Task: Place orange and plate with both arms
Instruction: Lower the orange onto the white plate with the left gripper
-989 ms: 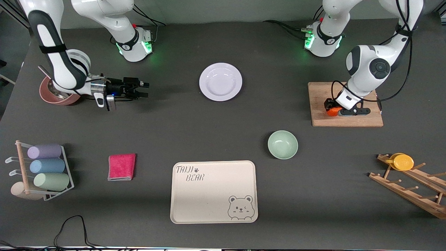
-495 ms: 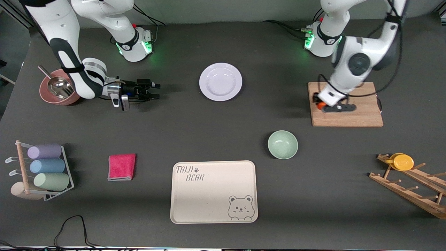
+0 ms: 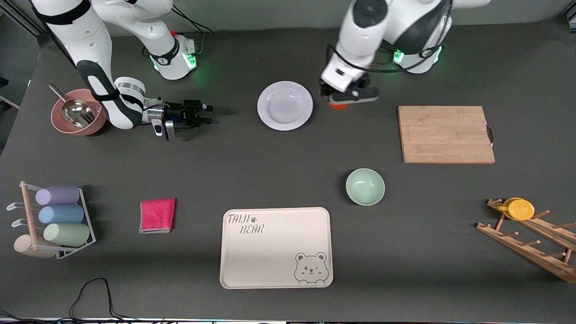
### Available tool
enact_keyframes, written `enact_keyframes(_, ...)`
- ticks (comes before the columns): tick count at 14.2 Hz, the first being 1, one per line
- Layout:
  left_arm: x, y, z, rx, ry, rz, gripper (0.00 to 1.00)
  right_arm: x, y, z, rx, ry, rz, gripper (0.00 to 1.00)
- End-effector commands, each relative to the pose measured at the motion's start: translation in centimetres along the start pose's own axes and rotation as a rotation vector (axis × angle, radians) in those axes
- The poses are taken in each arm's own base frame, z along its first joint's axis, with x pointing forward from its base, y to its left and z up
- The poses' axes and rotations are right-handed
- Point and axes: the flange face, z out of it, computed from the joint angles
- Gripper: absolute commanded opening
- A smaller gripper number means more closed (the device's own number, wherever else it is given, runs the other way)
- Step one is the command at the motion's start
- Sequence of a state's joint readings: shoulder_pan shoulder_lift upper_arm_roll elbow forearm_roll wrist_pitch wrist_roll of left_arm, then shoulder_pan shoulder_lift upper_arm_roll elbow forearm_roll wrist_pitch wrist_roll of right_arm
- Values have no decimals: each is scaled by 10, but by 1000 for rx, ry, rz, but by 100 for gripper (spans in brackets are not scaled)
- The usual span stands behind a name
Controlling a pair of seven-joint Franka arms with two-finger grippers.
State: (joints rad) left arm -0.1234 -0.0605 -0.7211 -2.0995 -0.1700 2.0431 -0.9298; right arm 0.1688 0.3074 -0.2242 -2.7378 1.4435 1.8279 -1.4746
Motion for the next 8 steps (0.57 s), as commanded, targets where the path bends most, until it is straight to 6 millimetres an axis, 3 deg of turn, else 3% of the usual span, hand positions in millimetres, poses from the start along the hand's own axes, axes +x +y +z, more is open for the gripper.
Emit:
enact_keyframes(1, -28, 63, 36, 25, -9, -77, 0, -3, 1, 4, 12, 18, 23, 93)
enact_keyframes(2, -45, 81, 59, 29, 7, -97, 0, -3, 1, 4, 12, 18, 26, 92)
enact_keyframes(4, -61, 105, 107, 43, 42, -123, 0, -3, 1, 5, 13, 15, 27, 91)
enact_keyframes(6, -61, 118, 145, 68, 62, -158, 0, -3, 3, 5, 11, 16, 30, 87)
enact_keyframes(8, -71, 134, 176, 85, 82, -185, 0, -4, 3, 6, 11, 15, 32, 76)
